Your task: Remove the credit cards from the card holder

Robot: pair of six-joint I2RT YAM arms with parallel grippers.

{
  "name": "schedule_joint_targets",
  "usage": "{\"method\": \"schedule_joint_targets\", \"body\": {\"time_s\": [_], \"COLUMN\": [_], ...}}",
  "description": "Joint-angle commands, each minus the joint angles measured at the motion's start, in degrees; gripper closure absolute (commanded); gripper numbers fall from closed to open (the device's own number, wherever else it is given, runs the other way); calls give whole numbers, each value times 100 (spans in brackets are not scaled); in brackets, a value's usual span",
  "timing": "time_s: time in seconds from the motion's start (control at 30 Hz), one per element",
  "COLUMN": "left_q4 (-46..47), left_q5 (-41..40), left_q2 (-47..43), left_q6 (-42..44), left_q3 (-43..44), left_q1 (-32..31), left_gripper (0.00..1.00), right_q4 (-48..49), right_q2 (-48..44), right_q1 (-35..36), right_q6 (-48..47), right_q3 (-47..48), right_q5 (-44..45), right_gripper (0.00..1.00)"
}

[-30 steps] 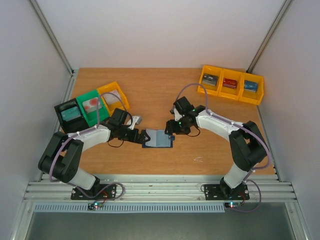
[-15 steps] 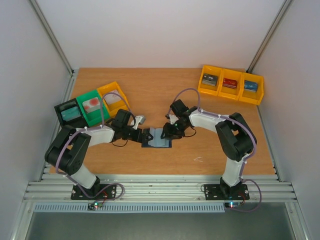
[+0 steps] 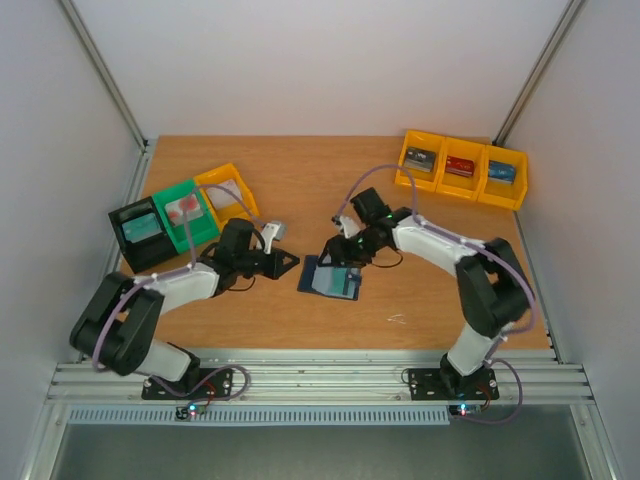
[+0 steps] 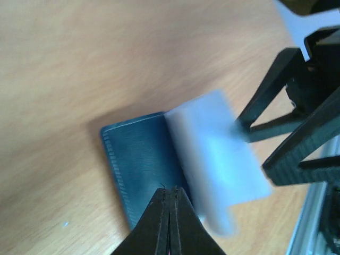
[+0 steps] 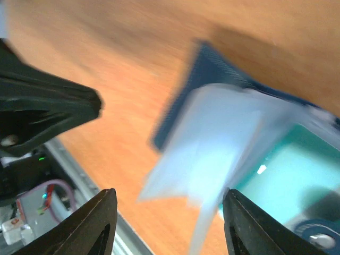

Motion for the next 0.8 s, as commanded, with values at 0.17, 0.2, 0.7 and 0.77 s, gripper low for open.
{"method": "schedule_joint_targets", "body": {"time_s": [0.17, 0.2, 0.7, 0.77], "left_q4": [260, 178, 514, 607], "left_q5": [-93, -187, -478, -543], "left_q2": [-1052, -1044, -119, 34], "left_q6": [588, 556, 303, 280], "left_q3": [-221, -274, -220, -178], "left_q1": [-65, -65, -441, -504], "left_gripper": [100, 100, 31, 27], "right_q4": [-1077, -1329, -846, -704], "right_q2": [-1244, -1132, 167, 348], "right_q1": [-662, -670, -276, -270], "right_q6": [-1030, -980, 506, 666], "right_q3": [487, 603, 209, 239], "right_q5": [-130, 251, 530, 448], "right_gripper": [37, 38, 47, 49]}}
